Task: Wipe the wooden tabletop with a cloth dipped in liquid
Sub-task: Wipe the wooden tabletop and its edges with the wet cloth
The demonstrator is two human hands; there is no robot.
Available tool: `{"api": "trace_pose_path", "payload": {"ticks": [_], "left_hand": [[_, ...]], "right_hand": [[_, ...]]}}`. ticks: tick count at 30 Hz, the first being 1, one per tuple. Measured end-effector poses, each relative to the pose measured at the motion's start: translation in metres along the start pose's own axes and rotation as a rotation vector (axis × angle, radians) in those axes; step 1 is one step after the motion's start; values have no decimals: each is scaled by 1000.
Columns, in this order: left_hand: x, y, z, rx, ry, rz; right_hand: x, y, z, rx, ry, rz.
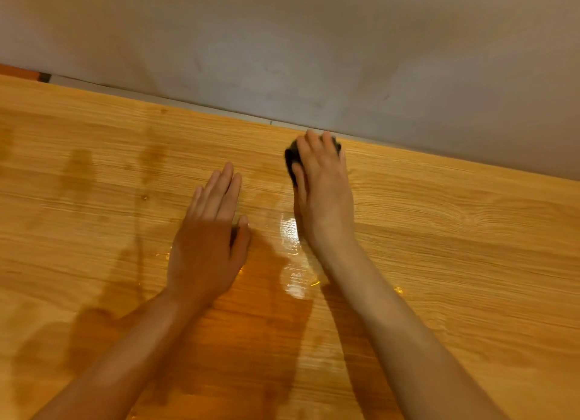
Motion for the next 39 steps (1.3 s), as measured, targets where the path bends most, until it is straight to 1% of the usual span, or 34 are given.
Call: {"api": "trace_pose_path", "payload": {"ticks": [3,5,7,10,11,12,15,18,19,21,22,25,27,30,32,34,36,39], "left_hand": [[-1,-2,3,9,-14,-12],[0,-1,3,19,-8,-17],[0,-1,2,28,-1,-14],[-1,-3,1,29,-5,-5],[-1,-3,1,30,-3,-4],[0,-3,1,32,1,-4],[1,0,2,32,9,6],[1,-1,3,44,7,21],[1,-1,3,48,9,24],[0,-1,3,56,12,23],[-1,-1,3,63,13,20],[0,-1,1,81,28,13],[1,-1,0,88,38,11],[1,-2,1,93,46,15],[1,-2,2,101,49,22],[1,-2,2,114,59,19],[1,-2,2,130,72,11],[0,-1,0,149,86,3]], "right_hand": [[-19,-7,-66,-92,-138,-12],[-15,-7,-65,-139,-199,-71],[-8,-1,-27,-121,-144,-124],[11,15,42,-59,118,-134],[13,18,51,-52,169,-115],[12,19,48,-39,173,-100],[-2,4,-13,-5,46,-75],[-15,-9,-92,-114,-78,-35],[-13,-11,-98,-152,-123,-29],[-1,-12,-73,-190,-153,-58],[7,-11,-49,-164,-124,-87],[36,-11,22,-28,93,-81],[38,-11,24,14,148,-82],[19,-19,-41,-4,62,-94],[5,-24,-90,-109,-38,-87],[12,-28,-93,-177,-119,-89],[31,-29,-50,-138,-57,-117],[62,-28,20,-24,176,-130]]}}
Point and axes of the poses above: each hand's wrist, its own z-axis towards the middle knuckle, its own y-axis out of the palm, x = y × z, the point moved 5 cm from there along z, towards the middle knuckle, and after that the axes turned 5 degrees about x, right-handed, at the moved point
